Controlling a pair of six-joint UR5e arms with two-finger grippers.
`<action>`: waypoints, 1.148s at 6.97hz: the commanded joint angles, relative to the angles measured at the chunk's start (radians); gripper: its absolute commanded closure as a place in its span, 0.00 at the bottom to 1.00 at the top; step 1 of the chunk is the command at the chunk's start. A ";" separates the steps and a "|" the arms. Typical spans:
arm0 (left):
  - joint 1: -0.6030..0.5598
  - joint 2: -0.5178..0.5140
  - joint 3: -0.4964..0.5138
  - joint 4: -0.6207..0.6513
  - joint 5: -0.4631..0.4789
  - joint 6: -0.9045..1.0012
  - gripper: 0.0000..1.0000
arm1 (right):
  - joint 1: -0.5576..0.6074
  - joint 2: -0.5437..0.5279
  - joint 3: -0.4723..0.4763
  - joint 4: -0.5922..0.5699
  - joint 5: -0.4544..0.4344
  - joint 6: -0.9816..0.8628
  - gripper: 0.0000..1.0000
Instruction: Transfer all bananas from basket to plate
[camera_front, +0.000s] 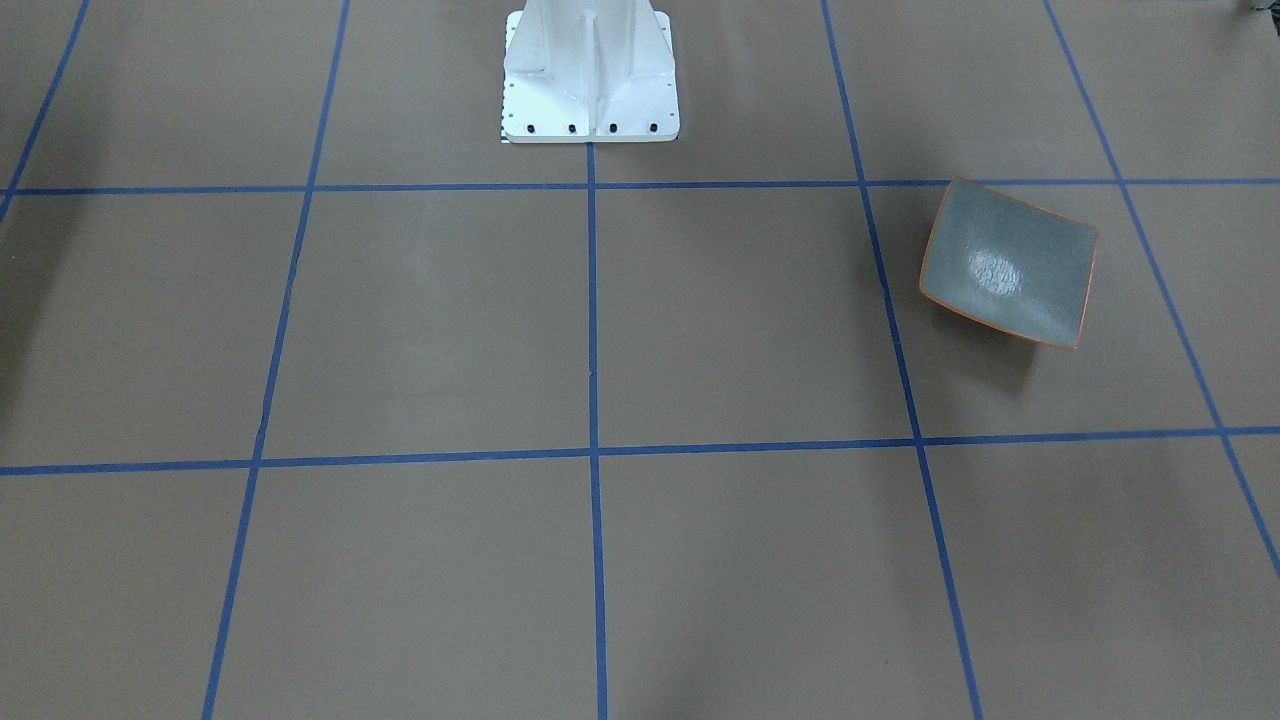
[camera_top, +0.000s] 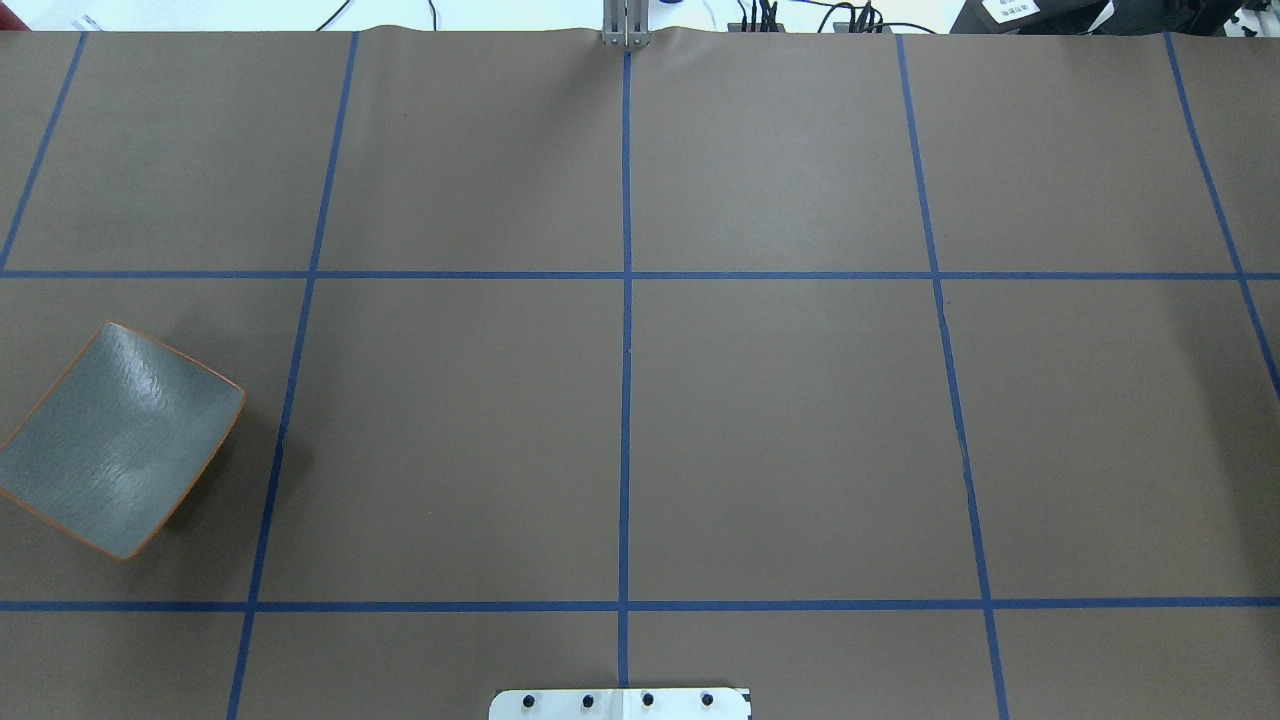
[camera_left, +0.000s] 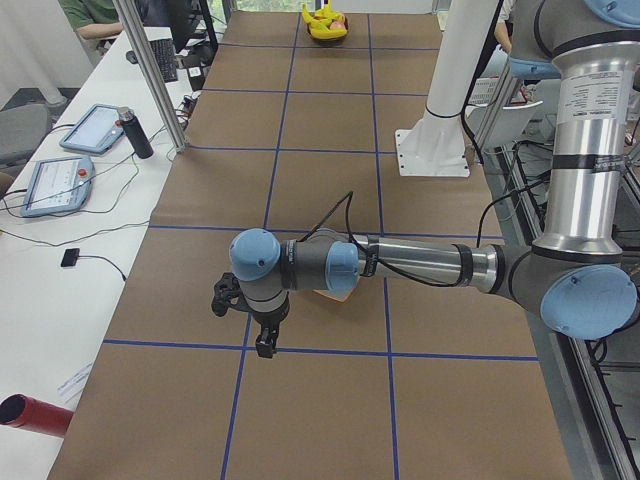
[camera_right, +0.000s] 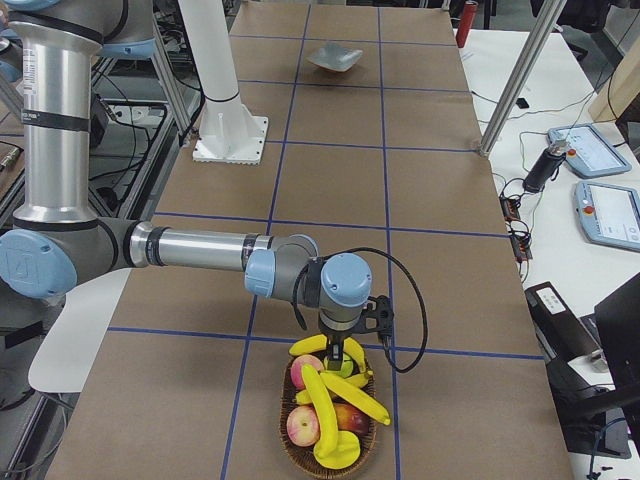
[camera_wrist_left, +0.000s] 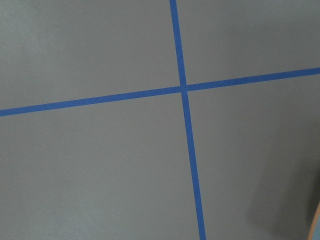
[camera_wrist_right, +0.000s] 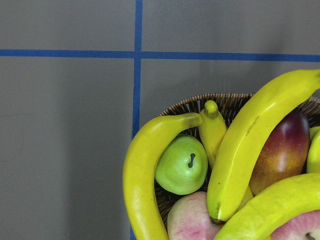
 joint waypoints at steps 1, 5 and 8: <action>0.001 -0.004 -0.001 -0.001 0.001 0.004 0.00 | 0.000 0.005 -0.019 0.003 0.071 0.022 0.00; 0.004 -0.015 -0.006 -0.019 0.000 0.001 0.00 | 0.000 0.006 -0.016 0.004 0.077 0.049 0.00; 0.004 -0.015 -0.011 -0.019 0.000 0.005 0.00 | 0.002 0.020 -0.024 0.003 0.066 0.108 0.00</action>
